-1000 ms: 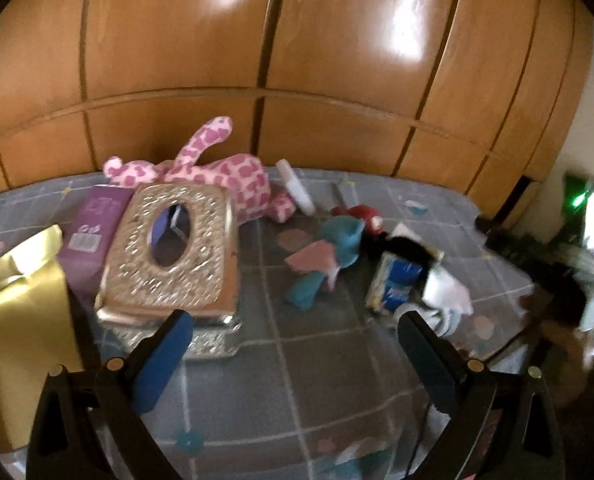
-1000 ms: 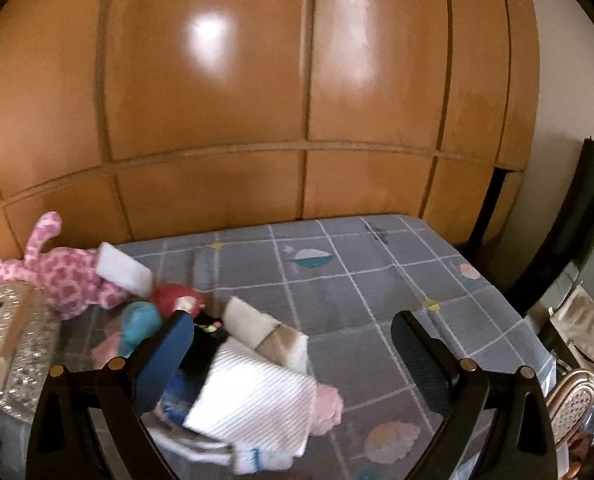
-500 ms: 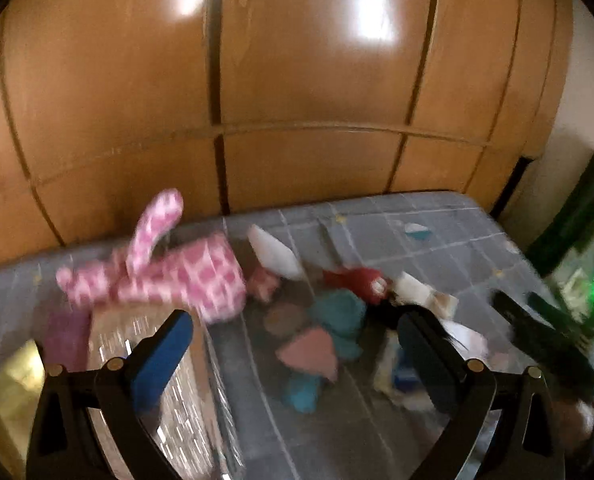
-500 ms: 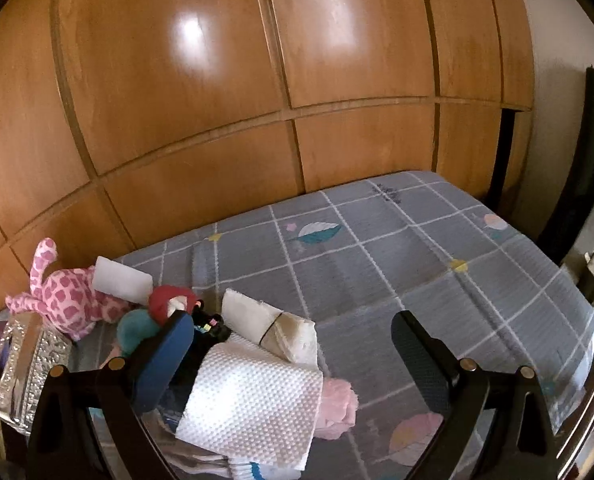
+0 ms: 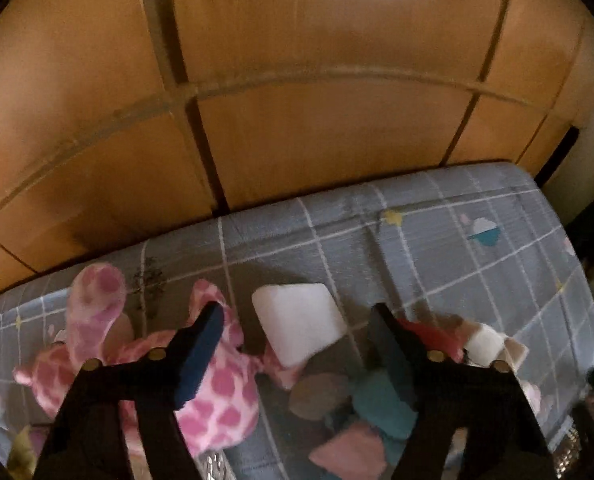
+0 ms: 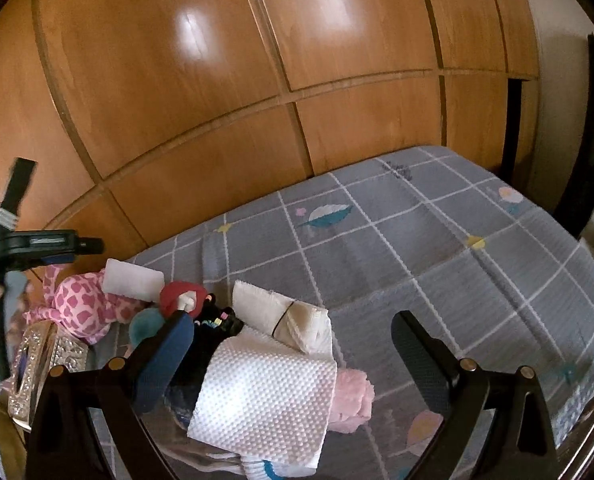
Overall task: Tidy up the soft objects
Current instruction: 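Lower the left tool onto the white block and close on it, then carry the white block into the gold tray with the left tool while the right tool reaches the blue teddy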
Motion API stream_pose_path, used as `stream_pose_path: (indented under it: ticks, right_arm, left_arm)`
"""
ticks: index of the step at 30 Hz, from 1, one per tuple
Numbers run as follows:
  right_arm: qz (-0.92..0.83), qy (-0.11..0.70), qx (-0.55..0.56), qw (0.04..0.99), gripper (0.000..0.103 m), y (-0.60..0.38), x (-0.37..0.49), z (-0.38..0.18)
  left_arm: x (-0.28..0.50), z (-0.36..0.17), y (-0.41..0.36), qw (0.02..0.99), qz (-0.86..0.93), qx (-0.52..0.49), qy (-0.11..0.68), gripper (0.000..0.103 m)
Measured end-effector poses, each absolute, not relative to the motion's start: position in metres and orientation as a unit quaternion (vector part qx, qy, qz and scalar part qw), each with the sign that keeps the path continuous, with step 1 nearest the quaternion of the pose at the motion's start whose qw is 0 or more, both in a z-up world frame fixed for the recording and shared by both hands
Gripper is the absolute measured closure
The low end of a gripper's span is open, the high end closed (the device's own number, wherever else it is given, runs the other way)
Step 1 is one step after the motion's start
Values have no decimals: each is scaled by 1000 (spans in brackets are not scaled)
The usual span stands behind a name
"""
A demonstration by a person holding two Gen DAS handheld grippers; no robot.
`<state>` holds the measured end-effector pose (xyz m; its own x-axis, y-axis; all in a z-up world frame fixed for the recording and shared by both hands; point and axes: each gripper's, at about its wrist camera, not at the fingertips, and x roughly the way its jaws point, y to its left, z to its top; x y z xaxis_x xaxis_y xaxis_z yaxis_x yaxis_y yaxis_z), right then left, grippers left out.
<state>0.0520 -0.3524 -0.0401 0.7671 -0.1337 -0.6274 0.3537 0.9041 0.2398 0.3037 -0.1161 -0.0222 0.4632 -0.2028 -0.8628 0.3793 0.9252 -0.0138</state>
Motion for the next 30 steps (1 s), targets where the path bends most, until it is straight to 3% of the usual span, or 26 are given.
stream_pose_path:
  ticks: [8, 9, 12, 23, 30]
  right_arm:
    - [-131, 327, 189, 917, 2, -358, 54, -46]
    - [-131, 329, 192, 915, 2, -358, 55, -47]
    - [-134, 330, 194, 914, 2, -360, 55, -48]
    - [-150, 331, 203, 909, 3, -364, 53, -49]
    - [-131, 342, 192, 911, 12, -354, 56, -50]
  left_arm:
    - [344, -60, -128, 823, -153, 93, 539, 32]
    - [347, -65, -129, 820, -153, 92, 545, 36]
    - [352, -76, -132, 807, -159, 87, 563, 76]
    - [288, -47, -135, 828, -237, 78, 502, 80]
    - [237, -17, -102, 848, -250, 57, 464, 80]
